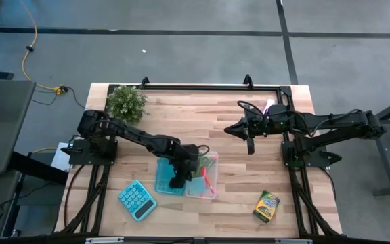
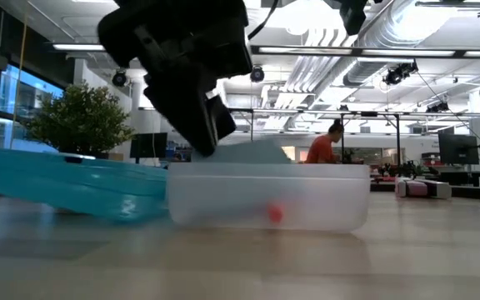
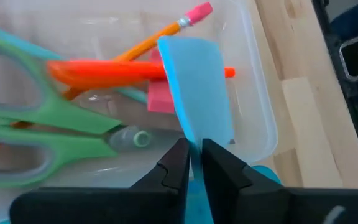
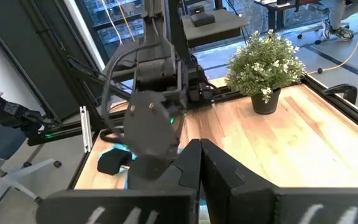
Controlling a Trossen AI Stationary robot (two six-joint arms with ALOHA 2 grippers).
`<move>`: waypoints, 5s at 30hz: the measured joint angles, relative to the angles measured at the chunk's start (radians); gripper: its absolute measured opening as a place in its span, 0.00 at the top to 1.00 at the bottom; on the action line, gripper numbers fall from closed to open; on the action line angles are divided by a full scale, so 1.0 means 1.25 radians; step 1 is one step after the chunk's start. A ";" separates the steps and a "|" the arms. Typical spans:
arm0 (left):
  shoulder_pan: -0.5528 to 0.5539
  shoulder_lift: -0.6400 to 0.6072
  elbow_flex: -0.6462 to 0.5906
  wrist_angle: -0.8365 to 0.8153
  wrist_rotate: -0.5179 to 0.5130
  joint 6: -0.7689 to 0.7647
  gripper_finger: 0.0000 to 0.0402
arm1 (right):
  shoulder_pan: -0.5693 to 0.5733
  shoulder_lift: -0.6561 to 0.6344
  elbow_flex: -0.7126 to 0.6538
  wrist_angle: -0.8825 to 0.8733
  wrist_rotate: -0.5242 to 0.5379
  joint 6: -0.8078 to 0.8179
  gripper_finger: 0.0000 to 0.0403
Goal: Pack school essentials
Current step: Put the blue sticky notes into the blue supply box, then put the yellow crayon box into the blue supply box
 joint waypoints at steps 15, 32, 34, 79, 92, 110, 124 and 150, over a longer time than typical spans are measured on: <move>-0.011 0.011 -0.001 0.016 -0.055 -0.006 0.84 | 0.000 0.000 0.000 -0.013 0.000 0.000 1.00; 0.090 -0.228 -0.001 -0.209 -0.081 -0.141 0.58 | -0.019 0.000 0.005 -0.048 0.042 0.151 0.79; 0.096 -0.290 -0.001 -0.208 -0.146 -0.184 0.58 | -0.031 0.000 0.018 -0.089 0.034 0.183 0.69; 0.028 -0.631 -0.103 -0.002 -0.580 -0.261 0.59 | 0.684 0.548 0.047 -0.474 -0.358 0.987 0.34; 0.028 -0.631 -0.103 0.019 -0.580 -0.295 0.59 | 0.554 0.501 0.047 -0.464 -0.171 0.894 0.34; 0.028 -0.631 -0.103 0.018 -0.574 -0.298 0.59 | 0.323 0.209 -0.031 -0.535 0.019 0.611 0.34; 0.028 -0.631 -0.103 0.019 -0.574 -0.314 0.59 | 0.332 0.139 -0.241 -0.274 -0.125 0.634 0.34; 0.028 -0.631 -0.103 0.016 -0.574 -0.322 0.59 | 0.480 0.219 -0.040 -0.152 -0.101 0.463 0.51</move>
